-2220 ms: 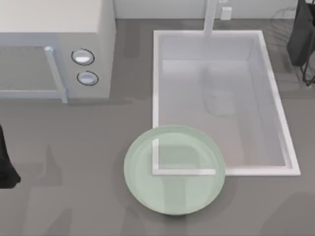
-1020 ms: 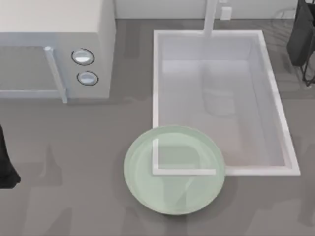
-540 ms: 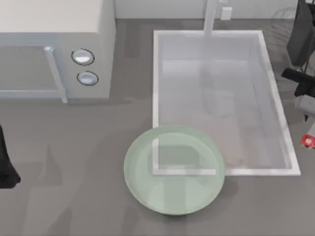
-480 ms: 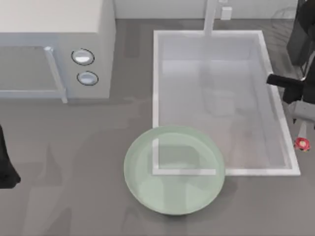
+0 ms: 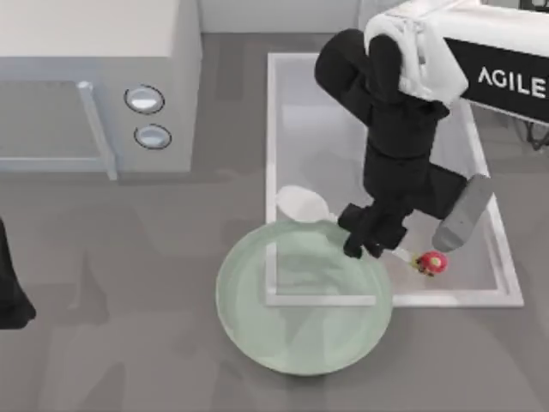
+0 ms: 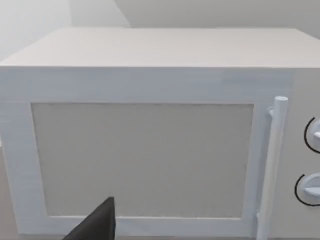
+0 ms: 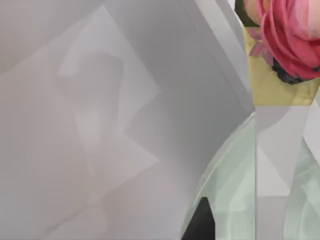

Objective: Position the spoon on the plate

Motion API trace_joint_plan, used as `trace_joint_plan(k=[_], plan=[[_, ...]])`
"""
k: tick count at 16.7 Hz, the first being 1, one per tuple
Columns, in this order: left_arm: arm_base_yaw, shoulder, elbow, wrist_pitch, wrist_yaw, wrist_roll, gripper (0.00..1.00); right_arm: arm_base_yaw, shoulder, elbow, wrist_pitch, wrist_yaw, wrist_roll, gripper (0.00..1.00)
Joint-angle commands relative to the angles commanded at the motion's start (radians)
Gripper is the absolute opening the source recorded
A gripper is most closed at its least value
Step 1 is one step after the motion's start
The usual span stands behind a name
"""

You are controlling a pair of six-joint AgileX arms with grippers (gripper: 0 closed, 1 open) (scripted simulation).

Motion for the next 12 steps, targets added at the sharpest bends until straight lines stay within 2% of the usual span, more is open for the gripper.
trace_joint_plan(k=[3,5,8,12], plan=[[0.0,0.0,0.0,0.0,0.0,0.0,1.0,0.114,0.02,0.038,0.01,0.009,-0.213,0.0],[0.0,0.0,0.0,0.0,0.0,0.0,1.0,0.165,0.027,0.055,0.017,0.016,-0.302,0.0],[0.0,0.0,0.0,0.0,0.0,0.0,1.0,0.201,0.03,0.065,0.022,0.021,-0.361,0.0],[0.0,0.0,0.0,0.0,0.0,0.0,1.0,0.201,0.03,0.065,0.022,0.021,-0.361,0.0]])
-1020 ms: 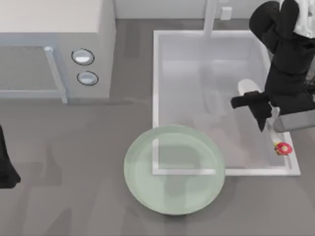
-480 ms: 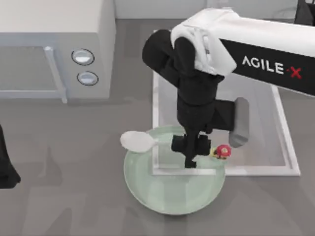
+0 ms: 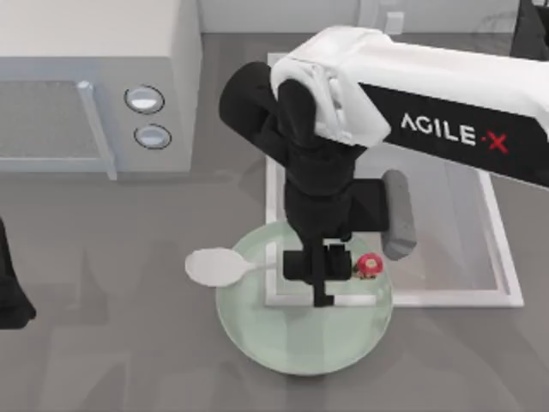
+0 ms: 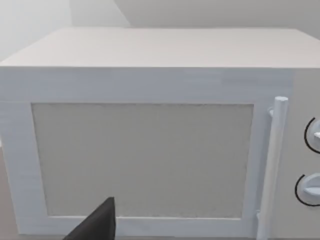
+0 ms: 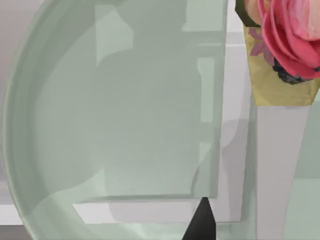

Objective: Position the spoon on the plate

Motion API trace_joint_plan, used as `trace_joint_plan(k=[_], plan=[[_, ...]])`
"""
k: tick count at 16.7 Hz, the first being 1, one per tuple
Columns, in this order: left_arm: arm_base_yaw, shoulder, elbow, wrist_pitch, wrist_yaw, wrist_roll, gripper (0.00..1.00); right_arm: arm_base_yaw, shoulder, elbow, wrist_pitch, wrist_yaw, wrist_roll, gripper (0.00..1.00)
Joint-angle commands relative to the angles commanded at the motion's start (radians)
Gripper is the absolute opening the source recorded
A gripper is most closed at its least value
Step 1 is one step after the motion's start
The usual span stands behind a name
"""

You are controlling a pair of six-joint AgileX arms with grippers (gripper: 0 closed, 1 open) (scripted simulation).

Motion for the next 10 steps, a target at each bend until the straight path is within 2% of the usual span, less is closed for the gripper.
trace_joint_plan(k=[10], plan=[[0.0,0.0,0.0,0.0,0.0,0.0,1.0,-0.051,-0.066,-0.023,-0.048,0.037,0.03,0.0]])
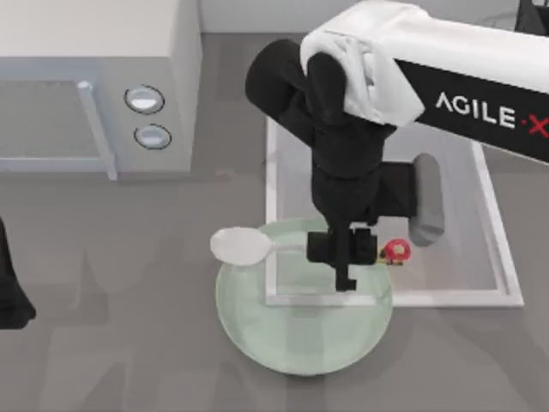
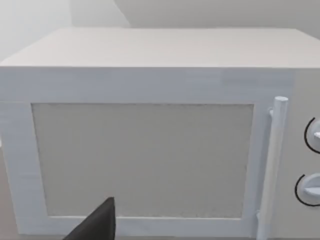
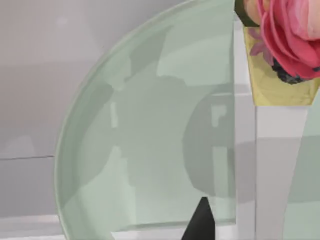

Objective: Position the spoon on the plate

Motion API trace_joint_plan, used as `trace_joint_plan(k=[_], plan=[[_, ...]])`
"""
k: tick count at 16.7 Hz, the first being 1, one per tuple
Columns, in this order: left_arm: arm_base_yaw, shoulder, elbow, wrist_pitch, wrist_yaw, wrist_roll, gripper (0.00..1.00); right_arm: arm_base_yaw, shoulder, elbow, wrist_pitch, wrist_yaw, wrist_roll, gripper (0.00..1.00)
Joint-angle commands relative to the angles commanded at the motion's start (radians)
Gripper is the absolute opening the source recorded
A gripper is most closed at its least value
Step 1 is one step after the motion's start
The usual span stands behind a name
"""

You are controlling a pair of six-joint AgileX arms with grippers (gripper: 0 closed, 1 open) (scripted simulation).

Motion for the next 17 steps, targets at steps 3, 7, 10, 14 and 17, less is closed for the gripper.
trace_joint_plan(k=[3,7,10,14,17], plan=[[0.0,0.0,0.0,0.0,0.0,0.0,1.0,-0.02,-0.03,-0.011,-0.015,0.015,0.011,0.0],[0.0,0.0,0.0,0.0,0.0,0.0,1.0,-0.033,-0.05,-0.018,-0.011,0.021,0.009,0.0],[0.0,0.0,0.0,0.0,0.0,0.0,1.0,-0.029,-0.048,-0.022,0.016,0.015,0.004,0.0],[0.0,0.0,0.0,0.0,0.0,0.0,1.0,-0.006,-0.022,-0.03,0.076,-0.003,-0.01,0.0],[0.0,0.0,0.0,0.0,0.0,0.0,1.0,0.017,0.019,-0.035,0.128,-0.018,-0.022,0.0]])
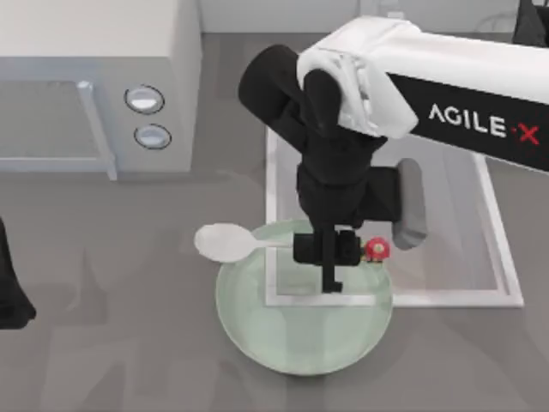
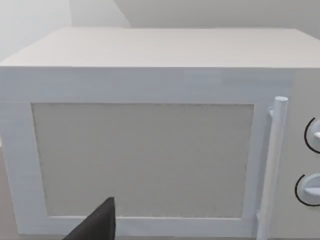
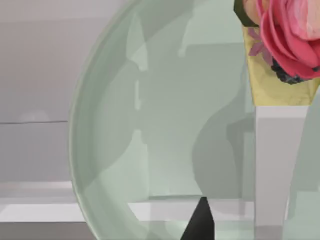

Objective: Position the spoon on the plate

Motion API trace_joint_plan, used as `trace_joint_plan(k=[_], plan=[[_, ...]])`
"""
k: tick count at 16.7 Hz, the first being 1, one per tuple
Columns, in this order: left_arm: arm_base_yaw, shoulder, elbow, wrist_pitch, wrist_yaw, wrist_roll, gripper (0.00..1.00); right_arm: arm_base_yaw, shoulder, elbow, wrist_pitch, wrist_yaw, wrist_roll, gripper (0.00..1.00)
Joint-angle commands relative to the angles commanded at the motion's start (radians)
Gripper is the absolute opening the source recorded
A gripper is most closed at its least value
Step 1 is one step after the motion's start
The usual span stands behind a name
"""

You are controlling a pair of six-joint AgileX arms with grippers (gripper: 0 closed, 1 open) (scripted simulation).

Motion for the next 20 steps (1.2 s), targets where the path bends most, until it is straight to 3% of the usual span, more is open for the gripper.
trace_joint_plan(k=[11,20], plan=[[0.0,0.0,0.0,0.0,0.0,0.0,1.0,0.036,0.091,-0.052,0.074,-0.018,-0.006,0.0],[0.0,0.0,0.0,0.0,0.0,0.0,1.0,0.036,0.091,-0.052,0.074,-0.018,-0.006,0.68]])
